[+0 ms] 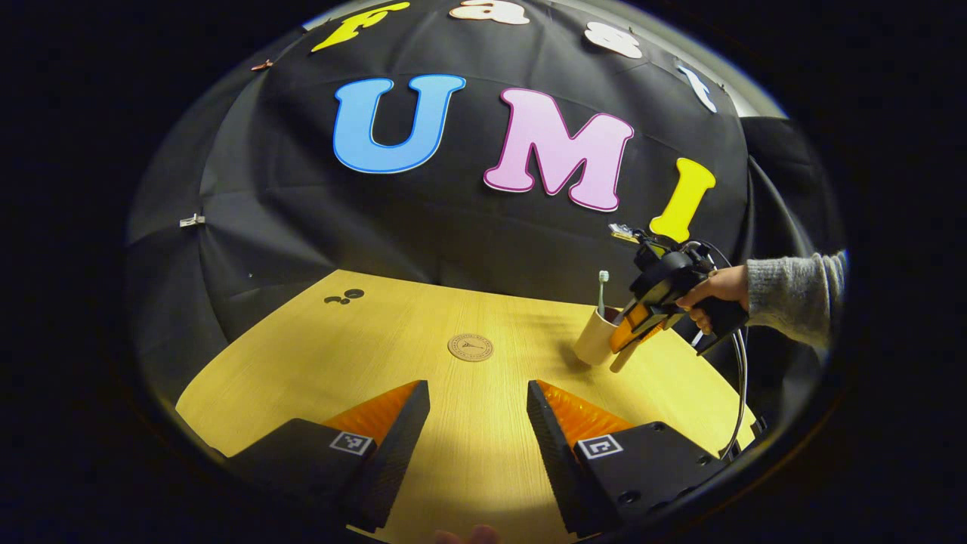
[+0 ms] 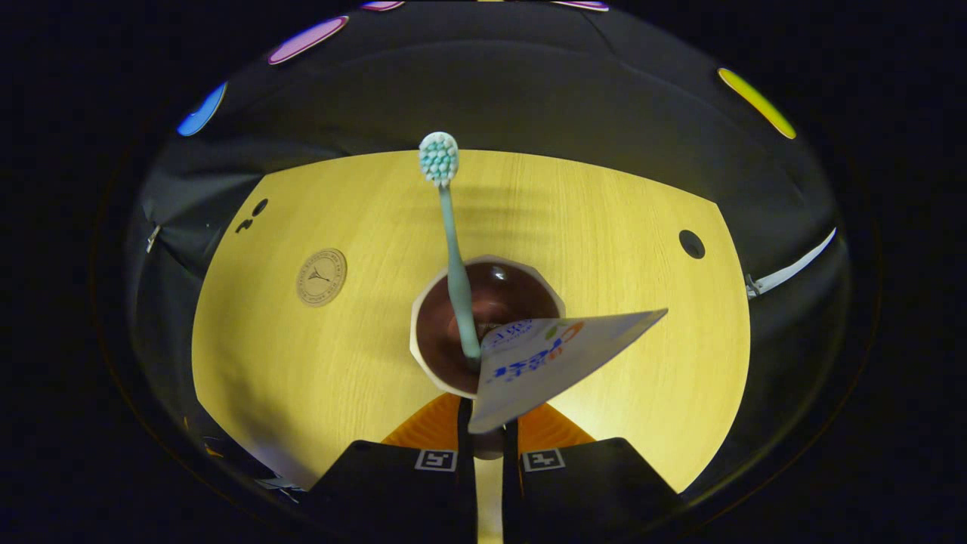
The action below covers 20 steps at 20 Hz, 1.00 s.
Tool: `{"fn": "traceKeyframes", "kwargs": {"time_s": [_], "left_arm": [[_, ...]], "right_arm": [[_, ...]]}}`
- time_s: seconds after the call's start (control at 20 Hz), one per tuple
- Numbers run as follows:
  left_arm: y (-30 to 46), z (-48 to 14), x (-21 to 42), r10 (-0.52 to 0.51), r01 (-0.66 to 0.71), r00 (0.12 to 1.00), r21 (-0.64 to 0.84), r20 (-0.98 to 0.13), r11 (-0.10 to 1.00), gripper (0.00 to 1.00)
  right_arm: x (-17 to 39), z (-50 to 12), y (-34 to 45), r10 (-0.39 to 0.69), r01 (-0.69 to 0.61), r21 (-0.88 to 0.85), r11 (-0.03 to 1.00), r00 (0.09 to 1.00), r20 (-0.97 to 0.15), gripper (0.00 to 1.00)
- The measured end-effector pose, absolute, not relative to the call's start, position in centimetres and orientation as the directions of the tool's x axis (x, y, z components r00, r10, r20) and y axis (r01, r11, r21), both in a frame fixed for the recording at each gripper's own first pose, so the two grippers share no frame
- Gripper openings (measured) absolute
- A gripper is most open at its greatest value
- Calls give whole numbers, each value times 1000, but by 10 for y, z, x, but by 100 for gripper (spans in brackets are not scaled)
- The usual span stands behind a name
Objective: Put the toothbrush and toothpaste on the desktop into the cup, then pick up the cup and place it on the coaster on the desktop.
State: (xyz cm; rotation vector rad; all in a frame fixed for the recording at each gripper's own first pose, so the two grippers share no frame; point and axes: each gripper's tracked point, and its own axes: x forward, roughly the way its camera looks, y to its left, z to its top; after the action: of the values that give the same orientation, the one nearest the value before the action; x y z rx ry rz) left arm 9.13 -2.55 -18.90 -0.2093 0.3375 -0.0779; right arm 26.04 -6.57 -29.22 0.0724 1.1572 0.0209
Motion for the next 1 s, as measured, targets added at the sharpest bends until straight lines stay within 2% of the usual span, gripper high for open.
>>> {"fn": "traceKeyframes", "kwargs": {"time_s": [0.55,1.0], "left_arm": [[44,-198,50,-63,-13,937,-215,-344,977,83],[82,-208,42,7,-96,932,-230,-361,969,83]], "right_arm": [[314,-273,79,165,-65,152,986,422,-891,17],[341,-307,132,161,-96,134,986,378,-912,17]]}}
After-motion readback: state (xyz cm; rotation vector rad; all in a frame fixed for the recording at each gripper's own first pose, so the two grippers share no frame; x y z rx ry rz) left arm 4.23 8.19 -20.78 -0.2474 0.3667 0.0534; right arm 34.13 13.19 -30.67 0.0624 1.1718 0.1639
